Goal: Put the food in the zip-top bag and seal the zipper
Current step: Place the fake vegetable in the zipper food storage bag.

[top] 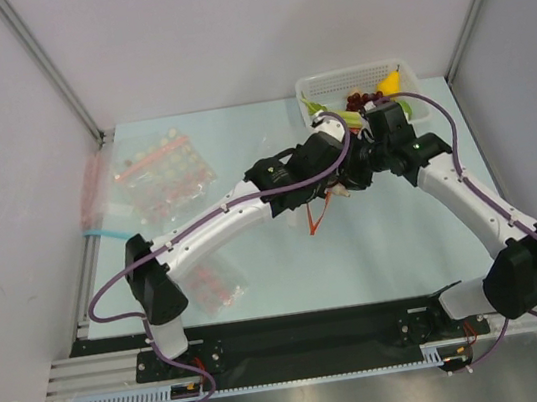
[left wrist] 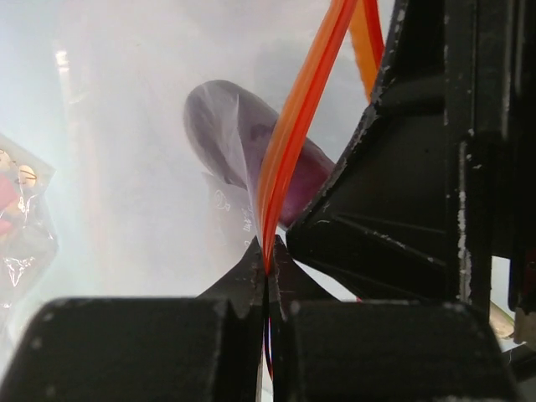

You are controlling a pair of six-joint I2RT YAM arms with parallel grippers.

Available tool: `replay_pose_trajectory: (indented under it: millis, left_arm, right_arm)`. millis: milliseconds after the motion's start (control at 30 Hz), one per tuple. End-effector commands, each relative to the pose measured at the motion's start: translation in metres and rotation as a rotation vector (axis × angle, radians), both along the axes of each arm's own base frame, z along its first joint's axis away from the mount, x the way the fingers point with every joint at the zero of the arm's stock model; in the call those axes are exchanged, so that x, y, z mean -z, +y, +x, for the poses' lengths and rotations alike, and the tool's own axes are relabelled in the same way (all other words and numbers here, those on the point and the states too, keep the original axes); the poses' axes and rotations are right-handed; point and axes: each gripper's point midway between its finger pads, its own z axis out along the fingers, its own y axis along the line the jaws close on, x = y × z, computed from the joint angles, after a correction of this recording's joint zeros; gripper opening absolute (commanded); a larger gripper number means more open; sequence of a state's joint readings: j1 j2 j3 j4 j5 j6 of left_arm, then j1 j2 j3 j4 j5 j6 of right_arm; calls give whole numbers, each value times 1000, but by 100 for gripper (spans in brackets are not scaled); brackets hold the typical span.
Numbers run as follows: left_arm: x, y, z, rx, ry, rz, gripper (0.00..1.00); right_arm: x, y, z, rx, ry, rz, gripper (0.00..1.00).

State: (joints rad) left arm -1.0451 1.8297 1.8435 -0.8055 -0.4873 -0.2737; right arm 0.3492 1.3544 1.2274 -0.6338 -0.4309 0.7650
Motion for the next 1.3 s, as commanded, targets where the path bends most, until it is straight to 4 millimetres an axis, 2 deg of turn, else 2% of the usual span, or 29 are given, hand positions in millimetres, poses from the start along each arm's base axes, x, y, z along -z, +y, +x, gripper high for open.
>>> replay_pose_trajectory:
  millis: [0,167,367,567,800,867,1033,1167,1267]
  left_arm:
    - [-29,5,-1,-34,-46,-75,0]
    - [-26,9,6,-58,-71,-39,0]
    - [-16,3,12,-57,-76,-19,0]
    - [-16,-3,16,-56,-88,-28,0]
    - [-11,-7,16,-59,-77,-33,0]
    - [-9,-4,18,-78,-84,-20,0]
    - [-12,-2,24,-98,-110,11,0]
    - [0,-7,26,-90,-97,22,0]
    - [7,-11,25,-87,-81,16,0]
  right_arm:
    - [-15,-2,4,9,-19,6,27]
    - [-18,-15,-5,9,-13,-24,28]
    - [-24,-27,-14,29,38,7,29]
    - [-36,-20,-18,31,93,92,29]
    - [-39,-12,-8,19,131,138,29]
    - [-32,-15,-9,17,158,110,30]
    - [-29,-27,-11,20,154,75,36]
    - [-32,-28,-17,25,171,93,42]
    - [-35,-25,-19,40,181,133,42]
